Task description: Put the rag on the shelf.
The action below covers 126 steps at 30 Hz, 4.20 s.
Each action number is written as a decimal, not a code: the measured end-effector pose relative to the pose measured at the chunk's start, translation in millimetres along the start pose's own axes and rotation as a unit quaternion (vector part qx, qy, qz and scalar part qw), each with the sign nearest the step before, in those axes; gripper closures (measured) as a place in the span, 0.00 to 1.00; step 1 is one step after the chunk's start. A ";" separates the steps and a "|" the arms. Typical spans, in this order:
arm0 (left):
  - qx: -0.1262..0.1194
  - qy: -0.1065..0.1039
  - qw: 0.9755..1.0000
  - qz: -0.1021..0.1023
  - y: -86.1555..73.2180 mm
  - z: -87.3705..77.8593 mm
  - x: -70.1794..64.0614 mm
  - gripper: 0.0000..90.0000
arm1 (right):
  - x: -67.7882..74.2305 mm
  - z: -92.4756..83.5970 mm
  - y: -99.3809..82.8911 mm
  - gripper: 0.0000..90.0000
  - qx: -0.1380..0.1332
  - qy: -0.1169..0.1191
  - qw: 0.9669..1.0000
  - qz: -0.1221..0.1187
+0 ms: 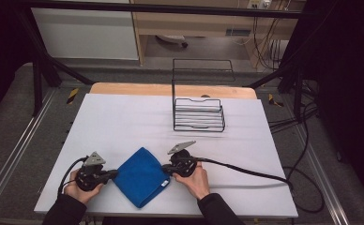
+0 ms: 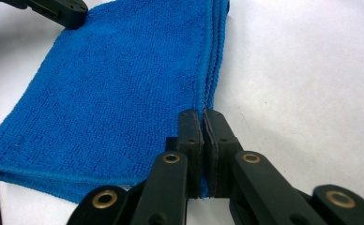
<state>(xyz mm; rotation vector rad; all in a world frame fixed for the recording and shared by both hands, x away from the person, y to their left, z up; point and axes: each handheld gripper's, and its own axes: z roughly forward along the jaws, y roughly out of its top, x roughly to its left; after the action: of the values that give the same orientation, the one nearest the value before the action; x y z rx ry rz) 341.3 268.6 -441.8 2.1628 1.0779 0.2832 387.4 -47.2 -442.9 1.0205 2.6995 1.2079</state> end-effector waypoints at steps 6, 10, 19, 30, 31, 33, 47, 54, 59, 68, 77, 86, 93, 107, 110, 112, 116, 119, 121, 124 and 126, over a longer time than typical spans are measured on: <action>-0.001 0.000 1.000 -0.002 -0.5 0.0 0.5 0.99 | -2.7 2.2 -1.7 0.74 0.000 -0.020 1.000 0.002; -0.003 0.000 1.000 -0.005 -0.8 0.2 0.6 0.99 | -2.7 3.9 -4.8 0.71 -0.001 -0.012 1.000 0.011; -0.002 -0.007 1.000 -0.014 -0.4 -1.6 2.7 1.00 | 0.9 4.8 -6.6 0.96 0.003 0.021 0.999 0.035; -0.009 -0.034 0.999 -0.026 0.2 -8.8 9.1 1.00 | 25.7 -24.8 -1.0 0.96 0.012 0.036 0.995 0.088; -0.009 -0.037 0.999 -0.027 0.2 -9.1 9.7 1.00 | 26.4 -24.0 -2.5 0.96 0.022 0.033 0.995 0.092; -0.007 -0.042 0.999 -0.031 -0.4 -7.6 10.2 1.00 | 26.6 -21.2 -5.7 0.96 0.032 0.022 0.995 0.089; -0.011 -0.040 0.999 -0.024 -1.7 -3.7 8.4 0.95 | 8.0 -13.6 13.8 0.58 -0.052 0.000 0.999 0.004; -0.011 -0.040 0.999 -0.021 -2.1 -3.6 9.0 0.96 | -9.1 31.7 36.2 0.56 -0.039 -0.007 0.999 -0.011; -0.012 -0.039 0.999 -0.020 -2.0 -3.6 8.3 0.96 | -10.5 48.2 36.3 0.62 -0.033 0.001 0.999 -0.019; -0.012 -0.036 0.999 -0.017 -1.7 -3.8 7.8 0.95 | -1.2 49.2 29.8 0.89 -0.018 0.047 0.999 -0.019; -0.059 -0.023 0.997 -0.031 -1.2 -14.2 11.6 0.72 | -2.4 43.1 33.1 0.96 -0.025 0.041 0.999 -0.005; -0.098 0.000 0.993 -0.058 -1.4 -19.9 16.6 0.37 | -3.4 23.6 34.4 0.96 -0.043 -0.002 0.999 0.025; -0.098 0.004 0.993 -0.059 -0.8 -17.6 16.0 0.29 | -11.3 1.4 21.5 0.96 -0.060 -0.048 0.995 0.062; -0.091 0.007 0.995 -0.049 0.3 -12.7 11.8 0.19 | -28.6 -30.7 -6.6 0.96 -0.083 -0.127 0.982 0.109; -0.088 0.006 0.995 -0.046 0.5 -11.9 11.1 0.17 | -34.2 -33.7 -10.2 0.96 -0.081 -0.133 0.982 0.110; -0.086 0.006 0.995 -0.043 0.7 -11.1 10.8 0.16 | -38.4 -34.7 -12.7 0.95 -0.078 -0.140 0.981 0.108; -0.082 0.005 0.996 -0.044 1.6 -9.2 10.4 0.13 | -46.0 -33.6 -17.9 0.95 -0.075 -0.142 0.982 0.101; -0.078 0.004 0.996 -0.047 3.0 -8.2 9.9 0.11 | -49.5 -30.1 -20.0 0.93 -0.070 -0.138 0.983 0.096; -0.079 0.004 0.996 -0.045 4.8 -8.4 9.9 0.11 | -50.7 -29.7 -20.5 0.87 -0.075 -0.136 0.983 0.093; -0.080 0.003 0.996 -0.045 9.2 -8.4 8.7 0.11 | -53.9 -37.1 -19.6 0.71 -0.093 -0.130 0.983 0.085; -0.075 0.006 0.996 -0.041 14.5 -7.9 7.7 0.10 | -56.7 -45.6 -18.7 0.65 -0.101 -0.126 0.984 0.075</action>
<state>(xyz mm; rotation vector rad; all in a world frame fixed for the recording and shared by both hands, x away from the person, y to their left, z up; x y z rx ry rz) 351.4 272.4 -427.2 1.9812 1.1118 0.3286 409.6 -118.8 -437.1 1.2675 2.2940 1.2478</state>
